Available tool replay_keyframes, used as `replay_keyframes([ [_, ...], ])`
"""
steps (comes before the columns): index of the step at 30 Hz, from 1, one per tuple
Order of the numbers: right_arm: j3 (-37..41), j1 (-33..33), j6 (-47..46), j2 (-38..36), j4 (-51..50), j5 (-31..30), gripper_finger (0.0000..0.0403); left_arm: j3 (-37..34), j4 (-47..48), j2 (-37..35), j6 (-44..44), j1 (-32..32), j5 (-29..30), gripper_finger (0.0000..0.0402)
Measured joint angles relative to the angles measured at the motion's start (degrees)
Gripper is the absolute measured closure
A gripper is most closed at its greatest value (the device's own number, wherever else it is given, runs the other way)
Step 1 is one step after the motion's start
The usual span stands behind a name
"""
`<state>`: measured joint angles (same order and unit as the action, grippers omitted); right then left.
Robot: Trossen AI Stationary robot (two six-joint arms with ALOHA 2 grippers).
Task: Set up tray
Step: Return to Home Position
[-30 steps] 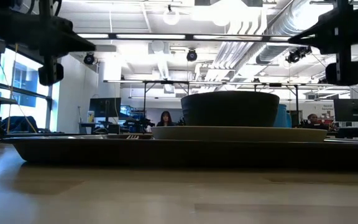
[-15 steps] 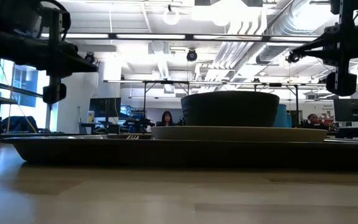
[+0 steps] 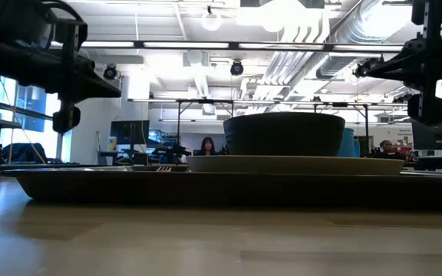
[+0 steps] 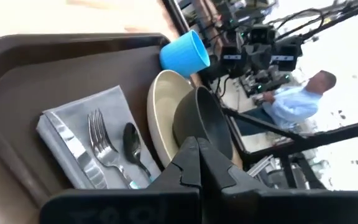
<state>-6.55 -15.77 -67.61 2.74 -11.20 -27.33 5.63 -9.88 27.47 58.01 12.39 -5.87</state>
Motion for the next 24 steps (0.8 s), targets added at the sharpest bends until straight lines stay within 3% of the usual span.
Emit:
replay_keyframes([
  [3,0.00,0.02,0.11,0.00,-0.50,0.50,0.0403,-4.59,-6.69,0.04,2.94,-1.84,2.39,0.0381],
  [6,0.00,0.04,-0.77,0.00,-2.55,0.09,0.0403,-4.59,-4.90,-0.04,3.32,-3.52,5.14,0.0381],
  [18,0.00,0.07,-2.85,-0.17,-2.85,-1.78,0.0403,-4.88,-7.07,-0.03,0.15,-1.89,3.11,0.0381],
  [24,0.00,0.07,-1.42,-0.17,2.22,-1.60,0.0403,-4.92,-7.10,-0.02,0.12,-1.91,3.47,0.0357],
])
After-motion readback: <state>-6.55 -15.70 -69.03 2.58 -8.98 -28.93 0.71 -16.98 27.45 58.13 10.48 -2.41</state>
